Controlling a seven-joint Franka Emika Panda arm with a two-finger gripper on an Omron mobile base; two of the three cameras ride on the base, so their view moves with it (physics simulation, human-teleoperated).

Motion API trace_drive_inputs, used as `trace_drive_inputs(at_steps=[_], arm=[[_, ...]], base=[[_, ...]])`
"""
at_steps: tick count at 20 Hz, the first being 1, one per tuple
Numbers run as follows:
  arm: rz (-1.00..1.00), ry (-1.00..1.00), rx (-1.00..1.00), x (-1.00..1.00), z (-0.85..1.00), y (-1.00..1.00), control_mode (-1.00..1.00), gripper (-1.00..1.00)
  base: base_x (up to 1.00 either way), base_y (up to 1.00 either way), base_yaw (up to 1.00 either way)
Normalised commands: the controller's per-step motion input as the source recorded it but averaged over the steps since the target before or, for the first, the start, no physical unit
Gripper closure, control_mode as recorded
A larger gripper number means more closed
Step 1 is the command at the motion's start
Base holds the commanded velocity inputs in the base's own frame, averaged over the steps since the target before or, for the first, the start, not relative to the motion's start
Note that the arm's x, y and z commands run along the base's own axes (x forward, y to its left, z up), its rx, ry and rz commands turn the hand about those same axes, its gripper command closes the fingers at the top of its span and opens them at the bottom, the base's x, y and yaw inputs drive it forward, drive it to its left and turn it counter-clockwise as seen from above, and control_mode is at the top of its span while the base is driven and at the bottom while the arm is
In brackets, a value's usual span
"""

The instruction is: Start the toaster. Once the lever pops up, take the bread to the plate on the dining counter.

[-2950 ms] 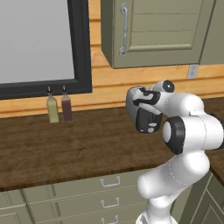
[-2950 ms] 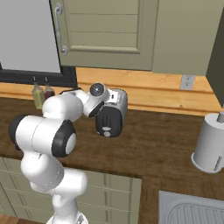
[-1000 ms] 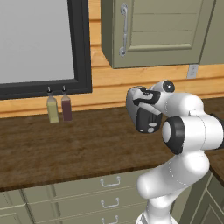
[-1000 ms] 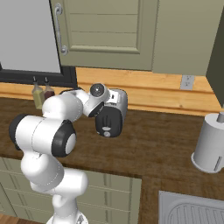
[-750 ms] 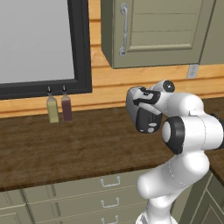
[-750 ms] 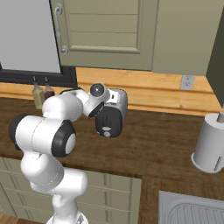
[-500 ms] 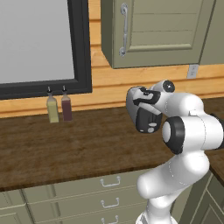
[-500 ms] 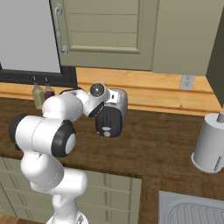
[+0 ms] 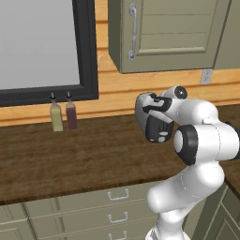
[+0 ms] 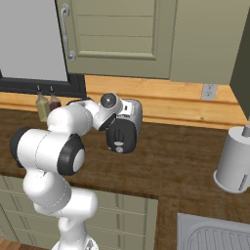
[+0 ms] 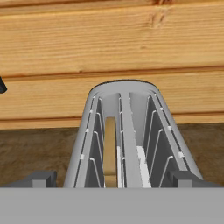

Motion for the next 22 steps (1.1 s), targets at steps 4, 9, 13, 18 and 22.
trace_drive_inputs(at_steps=[4,9,13,18,22], arm=[[0.0,0.0,0.0,0.0,0.0,0.0,-1.0,-1.0],[0.0,0.0,0.0,0.0,0.0,0.0,-1.0,-1.0],[0.0,0.0,0.0,0.0,0.0,0.0,-1.0,-1.0],[0.0,0.0,0.0,0.0,0.0,0.0,-1.0,-1.0],[0.0,0.0,0.0,0.0,0.0,0.0,-1.0,-1.0]], base=[[0.0,0.0,0.0],[0.0,0.0,0.0],[0.0,0.0,0.0],[0.0,0.0,0.0],[0.0,0.0,0.0]])
